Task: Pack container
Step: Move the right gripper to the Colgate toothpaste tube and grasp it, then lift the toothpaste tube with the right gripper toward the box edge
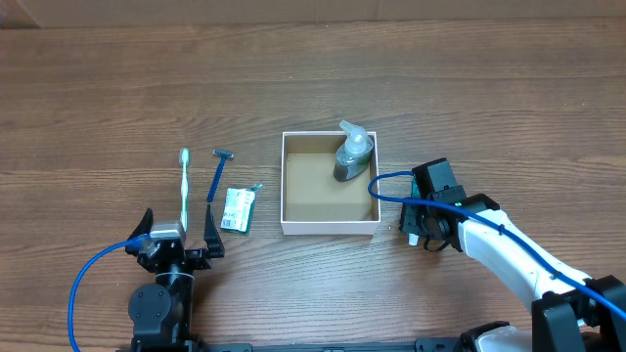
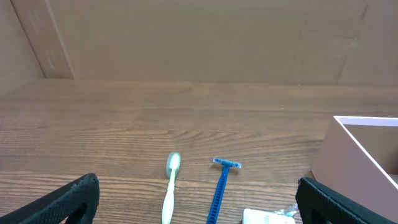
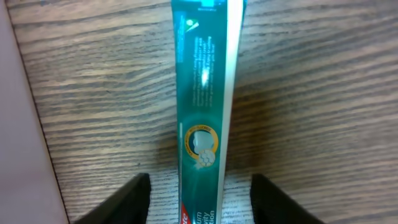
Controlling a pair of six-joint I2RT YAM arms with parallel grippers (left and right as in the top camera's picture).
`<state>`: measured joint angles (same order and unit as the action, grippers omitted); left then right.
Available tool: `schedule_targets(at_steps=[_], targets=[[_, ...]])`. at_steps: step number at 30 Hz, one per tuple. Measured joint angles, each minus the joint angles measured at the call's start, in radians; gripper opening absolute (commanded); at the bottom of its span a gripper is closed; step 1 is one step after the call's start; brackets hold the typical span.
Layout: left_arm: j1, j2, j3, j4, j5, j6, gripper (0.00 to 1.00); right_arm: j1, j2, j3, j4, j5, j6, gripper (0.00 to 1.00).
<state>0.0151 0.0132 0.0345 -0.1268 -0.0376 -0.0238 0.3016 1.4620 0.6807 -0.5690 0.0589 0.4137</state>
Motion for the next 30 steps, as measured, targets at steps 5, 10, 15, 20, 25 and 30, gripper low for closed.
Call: schedule_targets(at_steps=[5,10,15,20,25,30], targets=[[0.0,0.0,0.0,0.0,0.0,0.0,1.0,0.0,0.005,0.0,0.012,0.0,0.002,0.49],[0.0,0.0,0.0,0.0,0.0,0.0,1.0,0.0,0.043,0.001,0.029,0.001,0.002,0.48],[0.0,0.0,0.0,0.0,0.0,0.0,1.0,0.0,0.047,0.001,0.029,0.007,0.006,0.18],[0.0,0.0,0.0,0.0,0.0,0.0,1.0,0.0,0.047,0.009,0.015,0.009,0.005,0.1],[0.0,0.0,0.0,0.0,0.0,0.0,1.0,0.0,0.05,0.029,-0.029,0.008,0.005,0.1],[0.0,0.0,0.0,0.0,0.0,0.0,1.0,-0.001,0.051,0.148,-0.232,0.01,0.003,0.11]])
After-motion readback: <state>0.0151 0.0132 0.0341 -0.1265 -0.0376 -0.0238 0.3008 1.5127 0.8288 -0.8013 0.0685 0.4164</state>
